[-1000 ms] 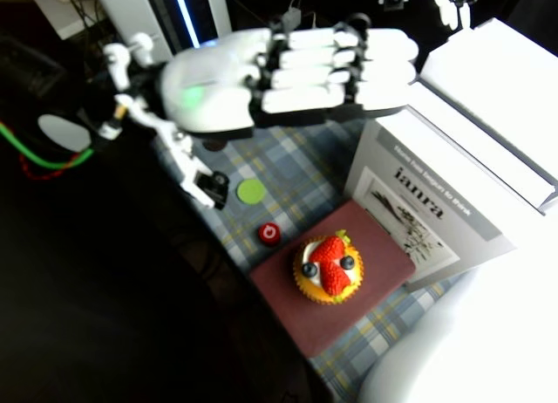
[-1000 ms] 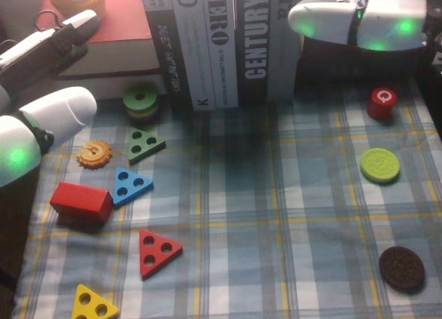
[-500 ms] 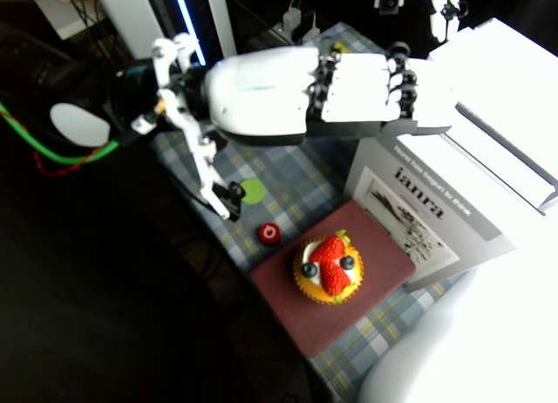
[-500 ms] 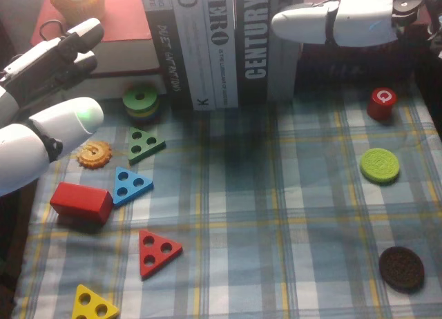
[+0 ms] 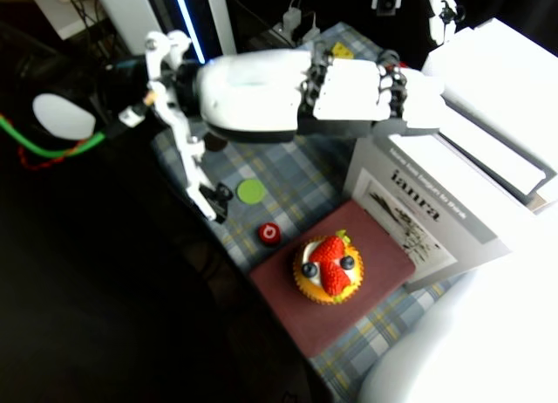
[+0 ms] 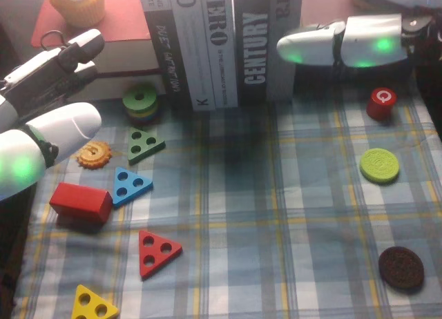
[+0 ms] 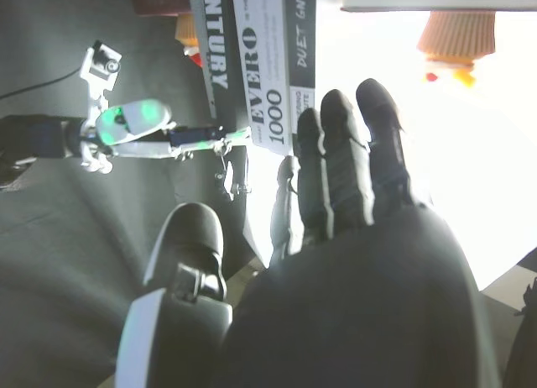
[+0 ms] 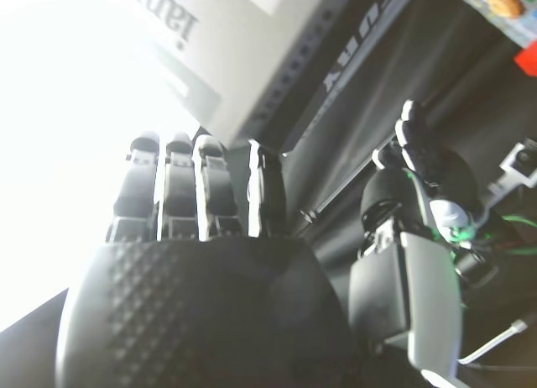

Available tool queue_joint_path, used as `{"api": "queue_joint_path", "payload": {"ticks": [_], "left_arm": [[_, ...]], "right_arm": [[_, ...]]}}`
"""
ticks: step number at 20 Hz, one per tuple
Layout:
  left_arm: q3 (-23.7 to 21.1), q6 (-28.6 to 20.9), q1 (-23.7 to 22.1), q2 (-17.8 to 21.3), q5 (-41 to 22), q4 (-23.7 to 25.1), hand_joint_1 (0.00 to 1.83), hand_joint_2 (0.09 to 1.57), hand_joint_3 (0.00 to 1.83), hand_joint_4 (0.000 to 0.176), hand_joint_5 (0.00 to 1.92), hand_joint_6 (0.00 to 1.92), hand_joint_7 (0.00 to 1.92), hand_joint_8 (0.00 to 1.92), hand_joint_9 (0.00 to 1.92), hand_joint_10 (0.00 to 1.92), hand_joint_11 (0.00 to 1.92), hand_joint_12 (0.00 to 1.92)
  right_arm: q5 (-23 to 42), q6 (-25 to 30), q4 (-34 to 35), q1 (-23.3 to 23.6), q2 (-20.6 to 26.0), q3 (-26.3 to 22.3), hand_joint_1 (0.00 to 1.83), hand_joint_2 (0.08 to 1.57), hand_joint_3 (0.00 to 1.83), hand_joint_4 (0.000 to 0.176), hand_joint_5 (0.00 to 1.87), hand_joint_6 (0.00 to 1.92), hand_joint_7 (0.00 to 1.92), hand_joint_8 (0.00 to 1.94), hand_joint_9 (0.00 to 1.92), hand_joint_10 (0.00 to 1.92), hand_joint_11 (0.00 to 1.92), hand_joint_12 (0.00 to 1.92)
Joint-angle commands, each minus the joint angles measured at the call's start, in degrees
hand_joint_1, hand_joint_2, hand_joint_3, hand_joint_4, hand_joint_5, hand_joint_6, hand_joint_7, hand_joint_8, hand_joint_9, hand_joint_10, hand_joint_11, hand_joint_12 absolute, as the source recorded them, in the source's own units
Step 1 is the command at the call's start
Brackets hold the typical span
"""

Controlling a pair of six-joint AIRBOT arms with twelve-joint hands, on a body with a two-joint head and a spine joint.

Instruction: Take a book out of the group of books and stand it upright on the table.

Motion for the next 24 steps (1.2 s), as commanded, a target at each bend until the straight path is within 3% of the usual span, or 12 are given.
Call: {"api": "queue_joint_path", "payload": {"ticks": [1,5,9,13,15,19,21,24], "left_arm": [[-0.1,-0.6,-0.2,-0.1,-7.5,0.4,0.12,1.38,0.00,0.176,0.16,0.00,0.31,0.00,0.27,0.00,0.00,0.47],[-0.3,-1.9,1.4,-0.1,-9.1,-0.3,0.17,1.39,0.00,0.176,0.18,0.00,0.30,0.00,0.23,0.00,0.00,0.24],[-0.6,-2.3,2.3,0.0,-9.9,-0.8,0.12,1.37,0.00,0.176,0.19,0.00,0.31,0.00,0.24,0.00,0.00,0.27],[-0.7,-3.5,3.8,0.0,-11.5,-1.8,0.18,1.38,0.00,0.176,0.22,0.00,0.31,0.00,0.24,0.00,0.00,0.38],[-0.7,-4.2,4.5,0.0,-12.0,-2.2,0.19,1.38,0.00,0.176,0.24,0.00,0.31,0.00,0.27,0.00,0.00,0.46],[-1.2,-4.5,5.8,0.0,-13.5,-3.4,0.24,1.38,0.00,0.175,0.28,0.00,0.32,0.00,0.27,0.00,0.00,0.40],[-1.4,-4.9,6.9,0.0,-14.7,-3.9,0.24,1.38,0.00,0.170,0.29,0.00,0.31,0.00,0.27,0.00,0.00,0.39],[-1.8,-5.2,7.9,0.1,-15.6,-4.9,0.23,1.39,0.00,0.176,0.27,0.00,0.31,0.00,0.26,0.00,0.00,0.36]], "right_arm": [[6.1,-0.1,0.6,0.1,0.3,-0.4,0.00,1.14,0.00,0.176,0.21,0.01,0.00,0.00,0.00,0.00,0.00,0.00],[10.3,-0.2,-0.3,-2.4,2.9,-3.5,0.00,1.15,0.00,0.176,0.23,0.00,0.00,0.00,0.00,0.00,0.00,0.00],[14.4,-0.2,-0.6,-6.1,6.1,-7.0,0.00,1.17,0.01,0.176,0.27,0.01,0.00,0.00,0.00,0.00,0.00,0.00],[16.5,-0.2,-1.0,-8.7,7.8,-9.4,0.06,1.22,0.01,0.176,0.31,0.01,0.00,0.00,0.00,0.00,0.00,0.00],[17.0,-0.2,-1.3,-9.9,8.2,-10.4,0.01,1.24,0.01,0.176,0.29,0.00,0.00,0.00,0.00,0.00,0.00,0.00],[19.2,-0.1,-5.8,-11.0,9.6,-13.7,0.15,1.25,0.00,0.176,0.36,0.02,0.00,0.00,0.00,0.00,0.00,0.00],[20.8,1.1,-8.5,-11.0,10.1,-14.6,0.17,1.27,0.01,0.176,0.36,0.01,0.00,0.00,0.00,0.00,0.00,0.00],[25.8,6.1,-10.1,-11.8,10.9,-14.3,0.28,1.25,0.00,0.176,0.38,0.01,0.00,0.00,0.00,0.00,0.00,0.00]]}}
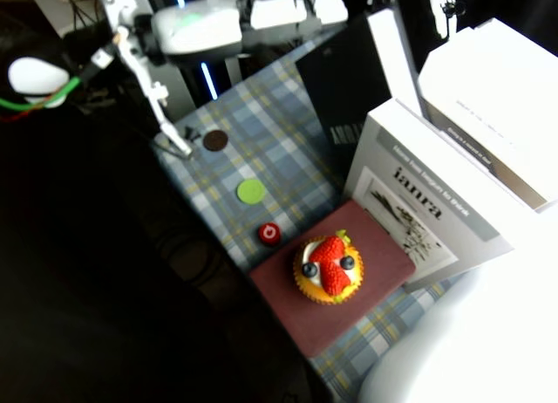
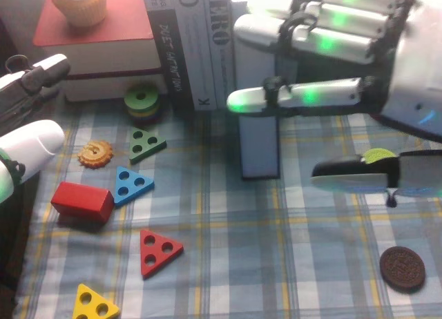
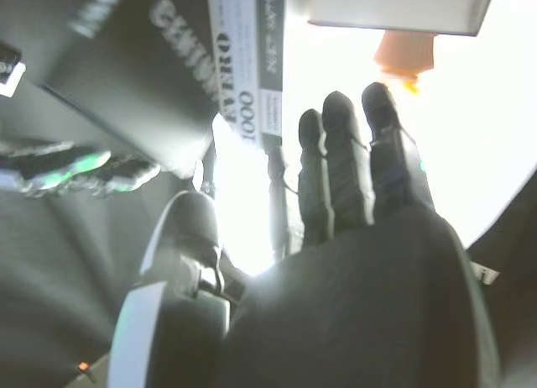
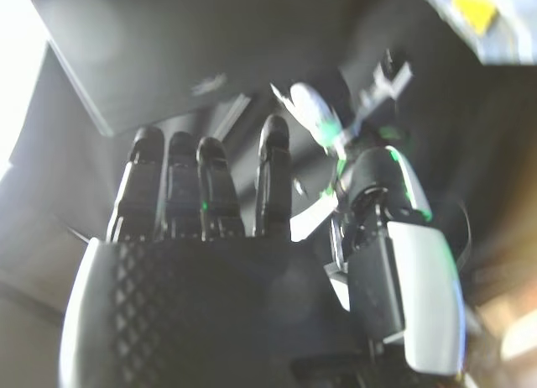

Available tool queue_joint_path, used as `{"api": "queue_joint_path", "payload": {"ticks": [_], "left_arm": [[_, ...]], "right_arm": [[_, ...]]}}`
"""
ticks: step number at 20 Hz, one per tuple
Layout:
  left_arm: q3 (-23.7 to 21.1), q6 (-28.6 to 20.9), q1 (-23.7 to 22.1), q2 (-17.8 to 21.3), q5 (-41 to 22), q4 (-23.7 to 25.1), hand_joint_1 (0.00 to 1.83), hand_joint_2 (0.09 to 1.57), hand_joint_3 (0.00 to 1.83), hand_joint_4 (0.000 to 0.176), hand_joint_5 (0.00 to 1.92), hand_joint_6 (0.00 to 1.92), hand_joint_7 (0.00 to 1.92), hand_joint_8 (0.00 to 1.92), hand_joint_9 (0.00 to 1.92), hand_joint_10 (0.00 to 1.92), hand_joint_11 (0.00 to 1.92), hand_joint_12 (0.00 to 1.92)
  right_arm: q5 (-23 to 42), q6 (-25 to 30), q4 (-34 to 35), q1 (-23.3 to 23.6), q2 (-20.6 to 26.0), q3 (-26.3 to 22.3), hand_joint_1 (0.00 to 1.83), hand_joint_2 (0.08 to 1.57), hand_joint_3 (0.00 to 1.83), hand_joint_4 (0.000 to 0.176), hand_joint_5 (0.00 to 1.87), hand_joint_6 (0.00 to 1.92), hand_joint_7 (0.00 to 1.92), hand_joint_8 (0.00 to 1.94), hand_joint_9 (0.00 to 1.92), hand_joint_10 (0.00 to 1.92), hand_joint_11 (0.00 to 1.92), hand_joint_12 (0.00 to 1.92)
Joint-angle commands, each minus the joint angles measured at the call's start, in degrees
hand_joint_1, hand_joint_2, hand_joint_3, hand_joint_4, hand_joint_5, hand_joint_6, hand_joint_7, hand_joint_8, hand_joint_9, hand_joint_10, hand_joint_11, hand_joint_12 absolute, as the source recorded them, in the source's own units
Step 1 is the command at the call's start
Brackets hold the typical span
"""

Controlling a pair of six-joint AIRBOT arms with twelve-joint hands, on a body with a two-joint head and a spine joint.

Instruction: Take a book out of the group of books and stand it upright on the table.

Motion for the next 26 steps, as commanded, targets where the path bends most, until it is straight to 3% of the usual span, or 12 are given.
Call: {"api": "queue_joint_path", "payload": {"ticks": [1,2,4,6,9,11,13,14,17,20,24,26], "left_arm": [[-0.3,-0.6,0.0,0.0,-8.2,0.3,0.28,1.38,0.00,0.158,0.27,0.00,0.31,0.00,0.25,0.00,0.00,0.32],[-0.3,-0.7,0.4,0.0,-8.8,0.0,0.30,1.38,0.00,0.152,0.27,0.00,0.31,0.00,0.24,0.00,0.00,0.29],[-0.3,-1.7,1.4,0.0,-11.0,-1.0,0.22,1.39,0.00,0.173,0.24,0.00,0.31,0.00,0.24,0.00,0.00,0.37],[-0.3,-1.9,1.9,-0.1,-12.3,-1.9,0.16,1.40,0.00,0.176,0.23,0.00,0.30,0.00,0.25,0.00,0.00,0.39],[0.1,-2.1,2.2,0.2,-12.9,-1.8,0.13,1.41,0.00,0.154,0.23,0.00,0.33,0.00,0.27,0.00,0.00,0.53],[0.9,-4.7,2.0,0.3,-13.7,-0.8,0.11,1.41,0.00,0.157,0.22,0.00,0.32,0.00,0.25,0.01,0.00,0.44],[1.7,-7.5,1.9,0.1,-14.7,-0.3,0.24,1.38,0.00,0.149,0.23,0.01,0.33,0.00,0.31,0.02,0.00,0.40],[2.2,-9.3,2.0,0.1,-15.4,-0.1,0.42,1.34,0.00,0.144,0.21,0.00,0.28,0.00,0.27,0.00,0.00,0.24],[3.2,-13.4,2.0,0.1,-18.0,0.4,0.56,1.30,0.00,0.064,0.15,0.00,0.23,0.00,0.18,0.00,0.00,0.26],[5.1,-18.3,0.5,-0.3,-18.2,2.1,0.56,1.21,0.00,0.081,0.07,0.00,0.17,0.00,0.09,0.00,0.00,0.07],[8.9,-26.8,-1.6,-2.1,-18.2,3.3,0.51,1.22,0.01,0.013,0.07,0.01,0.19,0.01,0.20,0.02,0.14,0.12],[9.4,-27.8,-4.3,-2.3,-18.2,5.6,0.49,1.24,0.01,0.026,0.09,0.00,0.17,0.00,0.23,0.01,0.17,0.14]], "right_arm": [[9.2,1.1,2.4,0.3,0.4,0.0,0.42,1.19,0.00,0.104,0.29,0.01,0.00,0.00,0.00,0.00,0.00,0.00],[10.5,2.0,2.2,0.2,0.8,0.0,0.29,1.25,0.00,0.162,0.09,0.01,0.00,0.00,0.00,0.00,0.00,0.00],[15.6,4.1,2.2,-0.3,2.7,-0.3,0.27,1.31,0.02,0.061,0.00,0.00,0.00,0.00,0.00,0.00,0.00,0.00],[20.8,3.9,3.0,-1.3,3.4,-0.2,0.05,1.27,0.00,0.118,0.11,0.04,0.01,0.00,0.00,0.00,0.00,0.00],[22.4,1.4,6.0,-2.0,3.0,-0.2,0.39,1.28,0.00,0.043,0.41,0.05,0.05,0.00,0.00,0.00,0.00,0.00],[22.4,1.2,9.9,-3.3,1.8,0.7,0.35,1.17,0.00,0.167,0.25,0.01,0.00,0.00,0.00,0.00,0.00,0.00],[22.4,1.4,15.0,-5.1,-0.3,2.1,0.29,1.26,0.00,0.176,0.19,0.02,0.04,0.01,0.00,0.00,0.00,0.00],[22.4,2.9,17.7,-6.6,-1.5,3.3,0.29,1.25,0.00,0.079,0.17,0.06,0.03,0.01,0.01,0.00,0.02,0.01],[22.6,9.3,22.8,-10.0,-4.1,7.0,0.41,1.28,0.01,0.094,0.26,0.04,0.08,0.00,0.02,0.01,0.04,0.02],[22.6,12.8,27.7,-11.7,-5.8,10.1,0.45,1.29,0.00,0.127,0.03,0.00,0.10,0.00,0.03,0.00,0.00,0.02],[27.3,15.6,30.4,-13.4,-6.8,11.4,0.56,1.24,0.00,0.087,0.05,0.00,0.27,0.01,0.21,0.01,0.00,0.29],[33.1,14.3,32.8,-15.9,-5.6,10.0,0.49,1.22,0.00,0.042,0.09,0.00,0.38,0.01,0.36,0.01,0.01,0.76]]}}
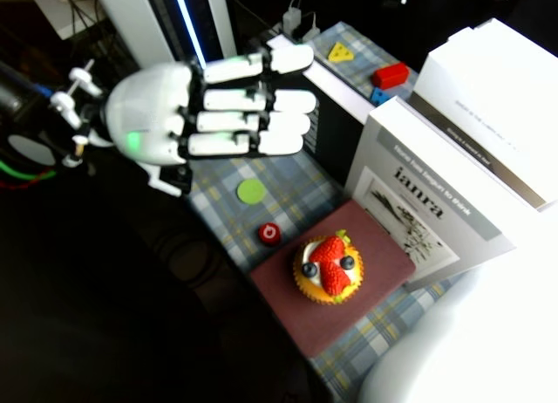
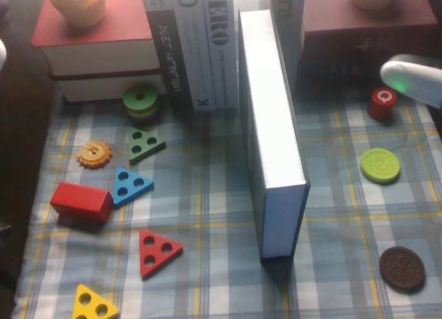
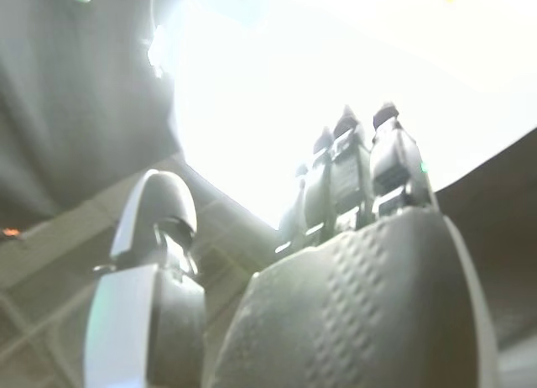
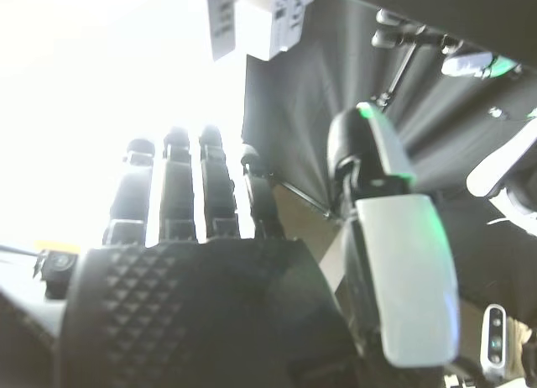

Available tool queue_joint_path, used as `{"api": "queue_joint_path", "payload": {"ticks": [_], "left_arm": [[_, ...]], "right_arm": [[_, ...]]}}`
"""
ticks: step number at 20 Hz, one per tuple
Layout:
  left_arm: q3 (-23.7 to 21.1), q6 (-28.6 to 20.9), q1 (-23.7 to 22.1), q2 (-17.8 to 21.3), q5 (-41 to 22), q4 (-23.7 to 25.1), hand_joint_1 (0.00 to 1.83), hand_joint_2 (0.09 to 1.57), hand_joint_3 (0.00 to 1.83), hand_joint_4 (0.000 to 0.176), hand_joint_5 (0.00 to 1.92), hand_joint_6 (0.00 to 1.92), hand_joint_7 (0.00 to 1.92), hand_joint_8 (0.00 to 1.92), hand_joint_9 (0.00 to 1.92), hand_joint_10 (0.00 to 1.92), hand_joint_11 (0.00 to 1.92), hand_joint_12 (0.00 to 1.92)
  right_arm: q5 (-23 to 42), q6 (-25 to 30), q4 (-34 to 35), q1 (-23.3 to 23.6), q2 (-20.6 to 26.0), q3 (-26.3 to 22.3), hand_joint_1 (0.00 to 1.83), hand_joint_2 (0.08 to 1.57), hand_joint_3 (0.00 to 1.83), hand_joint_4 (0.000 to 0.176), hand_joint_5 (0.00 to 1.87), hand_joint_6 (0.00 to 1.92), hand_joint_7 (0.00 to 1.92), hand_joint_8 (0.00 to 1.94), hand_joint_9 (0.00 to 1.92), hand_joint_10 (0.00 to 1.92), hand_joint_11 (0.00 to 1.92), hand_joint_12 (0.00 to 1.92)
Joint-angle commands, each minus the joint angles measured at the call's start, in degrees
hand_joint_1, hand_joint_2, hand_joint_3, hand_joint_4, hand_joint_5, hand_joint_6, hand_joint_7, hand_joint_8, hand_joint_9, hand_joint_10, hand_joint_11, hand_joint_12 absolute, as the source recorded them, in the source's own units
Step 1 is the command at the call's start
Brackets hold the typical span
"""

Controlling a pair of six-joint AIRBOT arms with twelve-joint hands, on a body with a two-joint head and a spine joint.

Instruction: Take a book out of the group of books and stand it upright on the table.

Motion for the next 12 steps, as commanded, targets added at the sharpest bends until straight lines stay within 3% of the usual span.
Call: {"api": "queue_joint_path", "payload": {"ticks": [1,2,3,4,5,6,7,8,9,10,11,12], "left_arm": [[0.6,-0.7,-2.0,-0.1,-7.4,3.0,0.48,1.29,0.02,0.046,0.05,0.00,0.14,0.00,0.21,0.00,0.12,0.12],[0.9,-0.5,-3.6,-0.1,-7.4,4.6,0.40,1.32,0.02,0.101,0.01,0.00,0.08,0.00,0.15,0.00,0.06,0.10],[1.2,0.1,-6.1,-0.2,-7.4,7.5,0.30,1.31,0.01,0.129,0.00,0.00,0.05,0.00,0.05,0.00,0.01,0.04],[1.4,0.5,-8.7,-0.1,-7.4,9.4,0.19,1.34,0.02,0.092,0.00,0.00,0.02,0.00,0.03,0.00,0.04,0.04],[1.8,1.1,-11.9,-0.1,-7.4,11.9,0.22,1.37,0.01,0.081,0.20,0.03,0.05,0.00,0.03,0.00,0.01,0.03],[2.0,1.6,-13.8,-0.1,-7.4,13.2,0.18,1.34,0.00,0.098,0.25,0.02,0.05,0.00,0.03,0.00,0.00,0.01],[2.2,1.8,-14.6,-0.3,-7.4,13.7,0.44,1.29,0.00,0.098,0.63,0.08,0.38,0.01,0.21,0.01,0.02,0.01],[2.5,1.8,-15.3,-0.5,-7.4,14.1,0.44,1.29,0.00,0.098,0.63,0.08,0.38,0.01,0.21,0.01,0.02,0.01],[2.6,1.2,-16.6,-0.5,-7.4,14.2,0.48,1.31,0.01,0.070,0.37,0.01,0.32,0.00,0.28,0.03,0.15,0.07],[2.7,0.4,-17.4,-0.4,-7.4,14.4,0.48,1.31,0.00,0.053,0.34,0.00,0.35,0.00,0.35,0.02,0.19,0.08],[2.7,-0.6,-18.1,-0.1,-7.4,14.5,0.44,1.33,0.01,0.015,0.37,0.01,0.33,0.00,0.31,0.00,0.19,0.07],[2.7,-1.7,-19.1,0.1,-7.4,14.5,0.34,1.33,0.01,0.000,0.37,0.01,0.35,0.01,0.29,0.00,0.16,0.06]], "right_arm": [[12.3,-0.5,2.8,-0.4,0.7,-0.4,0.54,1.17,0.00,0.063,0.11,0.01,0.41,0.00,0.40,0.01,0.04,0.84],[15.0,-1.1,3.9,-1.6,1.1,-0.9,0.60,1.23,0.01,0.054,0.05,0.00,0.33,0.00,0.38,0.00,0.01,0.79],[19.7,-2.1,5.4,-3.2,1.6,-1.9,0.55,1.30,0.02,0.088,0.01,0.00,0.29,0.00,0.37,0.00,0.00,0.76],[19.9,-3.2,6.3,-3.7,2.2,-3.2,0.64,1.29,0.01,0.113,0.04,0.01,0.28,0.00,0.35,0.00,0.00,0.66],[19.9,-6.3,5.2,-2.7,2.8,-4.6,0.60,1.33,0.01,0.129,0.21,0.05,0.25,0.00,0.28,0.00,0.00,0.51],[19.9,-7.9,4.0,-1.7,3.0,-5.2,0.74,1.33,0.00,0.048,0.38,0.04,0.30,0.00,0.30,0.00,0.00,0.45],[19.9,-8.4,2.7,-1.1,2.8,-5.1,1.06,1.18,0.00,0.004,0.49,0.04,0.31,0.00,0.29,0.01,0.00,0.64],[19.9,-8.4,2.1,-0.6,2.7,-4.9,1.06,1.18,0.00,0.004,0.49,0.04,0.31,0.00,0.29,0.01,0.00,0.64],[19.9,-8.4,1.5,0.5,2.9,-5.0,1.10,1.20,0.00,0.000,0.74,1.00,0.43,0.01,0.38,0.01,0.00,0.86],[20.0,-8.4,1.4,1.3,3.4,-5.3,1.13,1.17,0.00,0.000,0.86,1.11,0.51,0.02,0.44,0.03,0.00,0.96],[20.0,-8.4,1.2,2.0,4.4,-6.2,1.18,1.10,0.00,0.000,0.49,1.24,0.48,0.01,0.47,0.03,0.00,0.87],[20.0,-8.4,1.2,2.5,6.0,-7.5,1.15,1.10,0.00,0.000,0.37,1.02,0.46,0.00,0.46,0.02,0.00,0.80]]}}
